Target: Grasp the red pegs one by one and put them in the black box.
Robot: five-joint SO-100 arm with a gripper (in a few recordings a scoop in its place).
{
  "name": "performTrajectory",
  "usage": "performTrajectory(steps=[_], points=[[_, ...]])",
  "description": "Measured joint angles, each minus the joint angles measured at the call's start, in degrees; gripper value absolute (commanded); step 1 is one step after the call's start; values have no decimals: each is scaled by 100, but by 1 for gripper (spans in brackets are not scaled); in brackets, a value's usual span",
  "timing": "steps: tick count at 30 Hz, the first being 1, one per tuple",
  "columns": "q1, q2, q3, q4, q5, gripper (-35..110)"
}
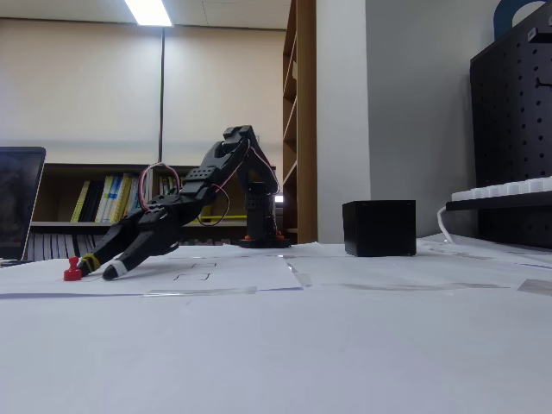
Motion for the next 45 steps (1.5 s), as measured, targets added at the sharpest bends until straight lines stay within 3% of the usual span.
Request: performTrajectory(steps=[26, 37, 45], points=[[-18, 589, 782, -53, 141, 14], [-18, 589, 791, 0, 185, 0], [-62, 562, 1169, 817, 185, 0]])
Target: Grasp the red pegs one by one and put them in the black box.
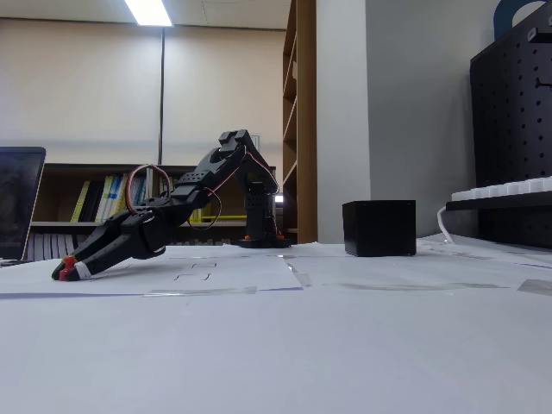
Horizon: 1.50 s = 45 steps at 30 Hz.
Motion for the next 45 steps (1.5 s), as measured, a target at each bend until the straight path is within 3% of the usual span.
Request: performTrajectory(steps=[4, 10, 13, 16, 22, 29, 34, 45], points=[[-114, -246, 747, 1934, 9, 0], [-932, -1134, 2663, 6812, -70, 0], [-1626, -2136, 2795, 9009, -536, 0], [-2549, -3252, 2496, 10072, -940, 0], [-4474, -4852, 1477, 10397, -1477, 0], [-6759, -5142, 70, 9967, -1740, 0], [-7189, -5115, -721, 9167, -1890, 1], [-7312, -5019, -2250, 7813, -1890, 19]])
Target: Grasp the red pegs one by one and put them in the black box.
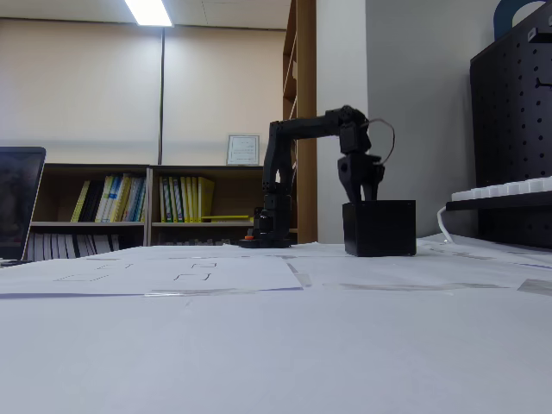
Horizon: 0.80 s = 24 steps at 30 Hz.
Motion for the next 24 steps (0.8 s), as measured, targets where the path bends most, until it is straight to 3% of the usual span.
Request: performTrajectory(steps=[9, 15, 18, 24], points=[[97, -26, 1318, 729, -334, 21], [668, -1107, 2364, 1028, -343, 21], [1345, -1986, 1811, 1011, -70, 9], [3050, -3885, -677, 1099, 747, 0]])
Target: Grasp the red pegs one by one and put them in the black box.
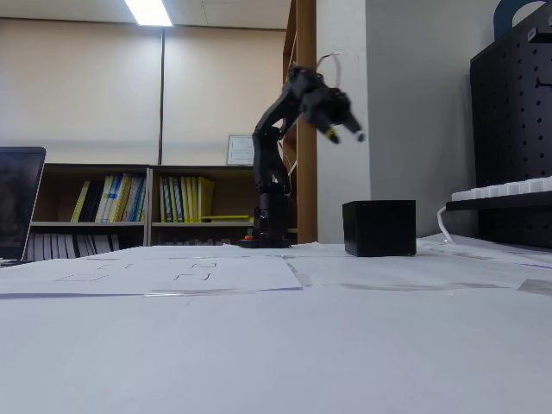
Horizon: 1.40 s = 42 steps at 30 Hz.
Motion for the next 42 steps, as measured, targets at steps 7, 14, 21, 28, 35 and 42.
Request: performTrajectory(steps=[7, 14, 21, 28, 35, 42], points=[[853, -2725, -3656, -1213, 826, 0], [1081, -4579, -6328, -1811, 1169, 0], [1081, -5317, -7409, -1881, 1424, 0], [1266, -5739, -7884, -1775, 1714, 0], [1274, -5959, -7884, -1257, 1336, 0], [1468, -6029, -7884, -1169, 1213, 0]])
